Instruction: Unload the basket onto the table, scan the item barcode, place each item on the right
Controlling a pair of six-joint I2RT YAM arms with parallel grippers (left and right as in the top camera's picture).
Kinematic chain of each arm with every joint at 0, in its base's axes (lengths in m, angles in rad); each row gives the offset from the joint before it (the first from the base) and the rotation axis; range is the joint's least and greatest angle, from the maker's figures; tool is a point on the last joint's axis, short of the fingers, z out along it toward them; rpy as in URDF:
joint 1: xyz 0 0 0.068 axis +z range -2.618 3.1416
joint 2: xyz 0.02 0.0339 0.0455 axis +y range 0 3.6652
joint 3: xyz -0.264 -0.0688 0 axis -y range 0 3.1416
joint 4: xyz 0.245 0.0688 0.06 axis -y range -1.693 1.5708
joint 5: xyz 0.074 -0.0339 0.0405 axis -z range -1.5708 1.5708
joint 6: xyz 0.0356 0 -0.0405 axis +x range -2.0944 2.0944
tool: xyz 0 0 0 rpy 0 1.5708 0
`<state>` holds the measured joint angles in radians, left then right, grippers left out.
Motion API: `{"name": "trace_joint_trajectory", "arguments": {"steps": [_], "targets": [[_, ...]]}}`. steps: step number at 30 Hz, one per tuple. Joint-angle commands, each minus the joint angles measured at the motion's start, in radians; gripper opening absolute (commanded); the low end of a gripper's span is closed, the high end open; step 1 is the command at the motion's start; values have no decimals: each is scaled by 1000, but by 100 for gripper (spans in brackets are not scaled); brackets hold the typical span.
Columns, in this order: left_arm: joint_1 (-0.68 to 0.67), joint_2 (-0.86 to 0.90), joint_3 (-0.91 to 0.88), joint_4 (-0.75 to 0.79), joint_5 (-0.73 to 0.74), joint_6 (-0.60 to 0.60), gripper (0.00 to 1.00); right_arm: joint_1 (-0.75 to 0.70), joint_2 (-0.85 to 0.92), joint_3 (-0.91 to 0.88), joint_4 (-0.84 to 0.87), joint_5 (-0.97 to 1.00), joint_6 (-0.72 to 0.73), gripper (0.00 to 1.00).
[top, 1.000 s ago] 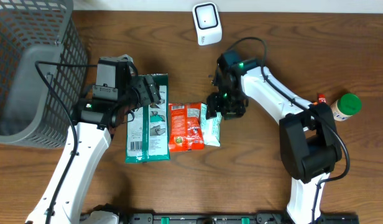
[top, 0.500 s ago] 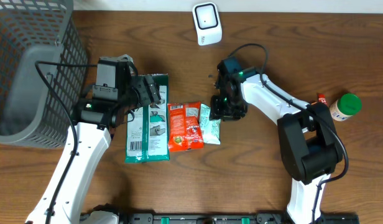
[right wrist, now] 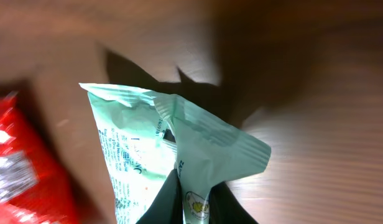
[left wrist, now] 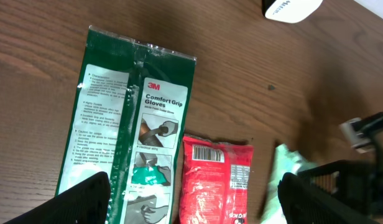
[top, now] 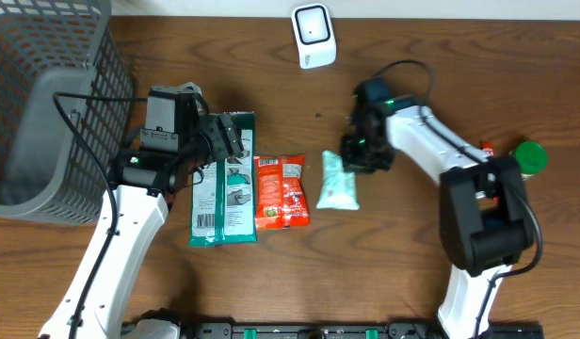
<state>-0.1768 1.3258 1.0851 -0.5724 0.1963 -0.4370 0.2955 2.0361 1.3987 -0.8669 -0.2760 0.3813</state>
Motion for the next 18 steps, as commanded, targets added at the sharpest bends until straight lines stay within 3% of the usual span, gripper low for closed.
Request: {"name": "trace_joint_trajectory", "arguments": {"steps": [1, 3, 8, 13, 17, 18], "targets": [[3, 2, 5, 0, -3, 17, 86, -80, -51, -13, -2, 73, -55, 11], [3, 2, 5, 0, -3, 17, 86, -101, -61, -13, -1, 40, -81, 17], [3, 2, 5, 0, -3, 17, 87, -131, -106, -8, -12, -32, -154, 49], [3, 2, 5, 0, -3, 17, 87, -162, -217, -4, -51, -29, -163, 65], [3, 2, 5, 0, -3, 17, 86, -182, -289, -4, -117, -29, -167, 99], [3, 2, 5, 0, -3, 17, 86, -185, -296, -4, -127, -29, -171, 99]]}}
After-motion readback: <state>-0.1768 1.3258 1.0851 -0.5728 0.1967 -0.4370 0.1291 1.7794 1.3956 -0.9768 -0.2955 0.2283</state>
